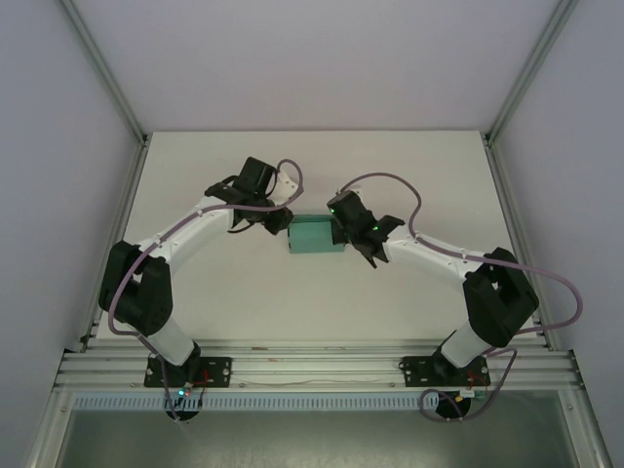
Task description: Assemble paper box
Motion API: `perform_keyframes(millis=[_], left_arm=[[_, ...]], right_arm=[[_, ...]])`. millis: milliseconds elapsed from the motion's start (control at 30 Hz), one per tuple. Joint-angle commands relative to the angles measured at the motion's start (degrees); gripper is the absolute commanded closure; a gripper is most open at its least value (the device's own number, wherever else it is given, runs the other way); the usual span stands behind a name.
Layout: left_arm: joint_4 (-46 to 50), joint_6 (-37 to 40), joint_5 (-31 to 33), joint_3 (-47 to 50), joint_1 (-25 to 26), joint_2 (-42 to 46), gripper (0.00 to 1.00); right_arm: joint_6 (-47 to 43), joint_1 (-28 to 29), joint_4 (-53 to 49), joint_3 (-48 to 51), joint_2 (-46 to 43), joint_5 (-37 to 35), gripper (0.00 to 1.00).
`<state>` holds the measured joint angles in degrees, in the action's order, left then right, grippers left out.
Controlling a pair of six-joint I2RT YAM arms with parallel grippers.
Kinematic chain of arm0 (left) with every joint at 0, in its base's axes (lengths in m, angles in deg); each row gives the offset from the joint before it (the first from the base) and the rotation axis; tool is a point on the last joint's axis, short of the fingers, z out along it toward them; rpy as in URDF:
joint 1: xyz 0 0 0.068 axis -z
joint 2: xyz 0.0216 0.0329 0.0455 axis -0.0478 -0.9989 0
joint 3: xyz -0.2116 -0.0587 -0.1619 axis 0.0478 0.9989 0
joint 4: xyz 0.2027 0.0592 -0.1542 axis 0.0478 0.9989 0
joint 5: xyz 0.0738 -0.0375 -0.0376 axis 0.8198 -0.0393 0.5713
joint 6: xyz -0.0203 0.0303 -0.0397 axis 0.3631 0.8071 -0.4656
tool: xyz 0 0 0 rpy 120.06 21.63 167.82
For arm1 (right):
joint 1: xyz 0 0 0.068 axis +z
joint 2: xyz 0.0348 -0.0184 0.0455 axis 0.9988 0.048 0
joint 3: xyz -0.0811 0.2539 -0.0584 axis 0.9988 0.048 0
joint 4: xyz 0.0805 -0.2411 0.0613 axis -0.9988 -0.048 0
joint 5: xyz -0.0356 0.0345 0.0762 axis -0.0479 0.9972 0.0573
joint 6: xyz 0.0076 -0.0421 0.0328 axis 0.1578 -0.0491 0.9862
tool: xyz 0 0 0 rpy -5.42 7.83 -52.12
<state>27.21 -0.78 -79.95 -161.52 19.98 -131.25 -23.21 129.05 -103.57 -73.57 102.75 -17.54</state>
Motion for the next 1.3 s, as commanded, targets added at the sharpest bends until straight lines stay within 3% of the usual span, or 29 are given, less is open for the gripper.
perform_keyframes(millis=[0, 267, 500, 867, 1267], left_arm=[[2.09, -6.02, 1.66, 0.92, -0.21, 1.96, 0.91], [-0.98, -30.42, -0.8, 3.23, 0.03, 2.16, 1.0], [1.6, -41.57, -1.53, 2.33, 0.12, 1.62, 1.0], [14.42, -39.02, 0.46, -8.21, 0.11, -4.36, 1.0], [-9.13, -42.01, 11.41, 15.12, 5.4, 3.89, 1.0]], right_arm=[[0.83, 0.12, -9.64, 1.57, 2.84, 1.69, 1.0], [7.36, 0.42, -11.16, 0.71, 2.63, -2.01, 1.0], [13.32, 2.58, -10.77, 0.64, 2.58, -6.1, 1.0], [14.16, 3.5, -9.55, 2.19, 2.88, -5.35, 1.0], [7.82, 4.28, 6.39, 11.46, 0.75, -7.12, 1.0]])
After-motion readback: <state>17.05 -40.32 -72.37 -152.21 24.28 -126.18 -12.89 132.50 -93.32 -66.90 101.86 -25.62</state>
